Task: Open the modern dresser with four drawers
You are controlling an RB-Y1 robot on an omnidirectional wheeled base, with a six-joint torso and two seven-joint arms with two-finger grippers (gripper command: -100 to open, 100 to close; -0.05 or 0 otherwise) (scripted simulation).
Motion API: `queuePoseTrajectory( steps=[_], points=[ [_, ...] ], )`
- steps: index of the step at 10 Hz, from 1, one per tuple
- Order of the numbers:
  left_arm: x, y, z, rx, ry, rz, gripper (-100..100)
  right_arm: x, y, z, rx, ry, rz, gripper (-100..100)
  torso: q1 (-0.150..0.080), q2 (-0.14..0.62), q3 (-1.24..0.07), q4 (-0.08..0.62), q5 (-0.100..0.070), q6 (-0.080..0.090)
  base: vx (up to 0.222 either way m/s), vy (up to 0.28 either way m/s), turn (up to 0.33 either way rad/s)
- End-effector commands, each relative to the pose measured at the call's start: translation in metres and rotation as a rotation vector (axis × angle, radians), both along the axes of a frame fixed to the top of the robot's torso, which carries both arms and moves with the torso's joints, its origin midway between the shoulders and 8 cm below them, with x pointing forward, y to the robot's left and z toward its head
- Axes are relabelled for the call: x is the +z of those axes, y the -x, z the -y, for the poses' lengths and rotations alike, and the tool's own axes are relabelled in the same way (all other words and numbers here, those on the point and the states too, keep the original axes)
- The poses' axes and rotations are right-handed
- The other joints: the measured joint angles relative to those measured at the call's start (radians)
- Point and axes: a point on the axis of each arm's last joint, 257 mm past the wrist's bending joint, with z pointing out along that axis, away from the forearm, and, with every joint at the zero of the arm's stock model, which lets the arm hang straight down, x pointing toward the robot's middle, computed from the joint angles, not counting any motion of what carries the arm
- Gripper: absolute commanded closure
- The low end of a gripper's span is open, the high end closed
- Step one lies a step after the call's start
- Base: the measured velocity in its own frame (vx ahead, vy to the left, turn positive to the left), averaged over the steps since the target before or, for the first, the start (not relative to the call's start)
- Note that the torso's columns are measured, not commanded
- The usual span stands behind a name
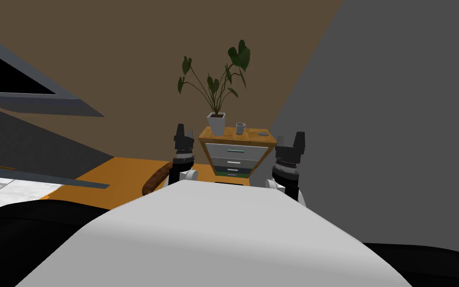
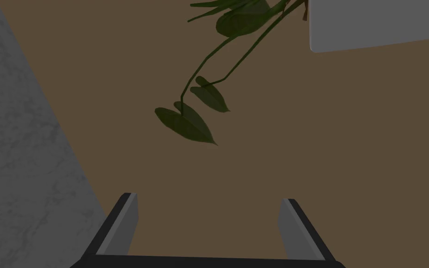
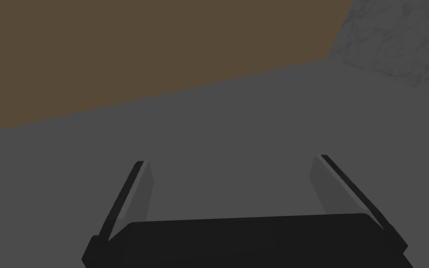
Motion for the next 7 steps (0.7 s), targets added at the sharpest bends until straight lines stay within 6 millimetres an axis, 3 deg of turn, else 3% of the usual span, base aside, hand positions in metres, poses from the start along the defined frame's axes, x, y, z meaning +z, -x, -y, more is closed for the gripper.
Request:
queuePoseTrajectory(
  steps=[1,7],
  points=[
    [0.0,0.0,0.0,0.0,0.0,0.0,0,0.0,0.0,0.0,0.0,0.0,0.0,0,0.0,0.04,-0.082,0.041,0.0,0.0,0.0,0.0,0.0],
    [0.0001,0.0001,0.0,0.0,0.0,0.0,0,0.0001,0.0001,0.0,0.0,0.0,0.0,0,0.0,0.47,-0.939,0.47,0.0,0.0,0.0,0.0,0.0]
  ],
)
